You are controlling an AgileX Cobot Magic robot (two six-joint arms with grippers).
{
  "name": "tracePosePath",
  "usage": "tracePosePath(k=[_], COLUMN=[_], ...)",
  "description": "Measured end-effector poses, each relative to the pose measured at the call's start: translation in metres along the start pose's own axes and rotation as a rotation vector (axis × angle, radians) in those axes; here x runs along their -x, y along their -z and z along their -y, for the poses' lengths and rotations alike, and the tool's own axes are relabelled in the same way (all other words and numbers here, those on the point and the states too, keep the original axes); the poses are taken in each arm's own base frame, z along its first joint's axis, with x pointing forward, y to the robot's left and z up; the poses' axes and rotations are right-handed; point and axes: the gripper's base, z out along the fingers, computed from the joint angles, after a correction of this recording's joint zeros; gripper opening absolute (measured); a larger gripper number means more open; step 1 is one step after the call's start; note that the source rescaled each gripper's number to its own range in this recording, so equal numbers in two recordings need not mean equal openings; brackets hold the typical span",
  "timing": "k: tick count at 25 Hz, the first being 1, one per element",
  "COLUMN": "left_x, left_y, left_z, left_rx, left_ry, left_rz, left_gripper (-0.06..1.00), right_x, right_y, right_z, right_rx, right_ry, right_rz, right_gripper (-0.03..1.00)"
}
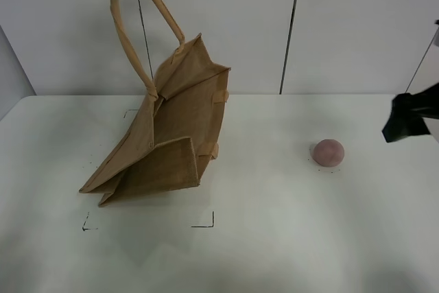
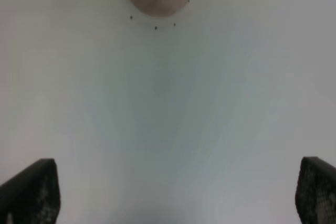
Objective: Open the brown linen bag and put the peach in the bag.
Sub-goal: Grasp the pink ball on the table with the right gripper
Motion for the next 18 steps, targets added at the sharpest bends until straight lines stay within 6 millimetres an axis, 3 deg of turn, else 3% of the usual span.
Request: tracePosePath(k=[4,8,12,18], left_x=[0.000,0.000,0.000,0.000], left_y=[0.000,0.000,0.000,0.000], left_z=[0.000,0.000,0.000,0.000], left_rx=[-0.001,-0.001,-0.001,-0.001], left_ry=[0.000,-0.001,-0.001,-0.001], left_rz=[0.000,0.000,0.000,0.000], left_gripper=[0.00,0.00,0.00,0.00], right_x=[0.055,0.091,0.105,0.102], right_y=[-0.059,-0.111,-0.150,-0.191], right_z=[0.004,0.005,0.004,-0.002], right_rx=[0.017,0.060,0.084,0.077], right_ry=[-0.011,-0.042,-0.075,-0.104], right_rz=[-0.091,-0.132,-0.174,-0.230], right_gripper=[1.00,1.00,1.00,1.00])
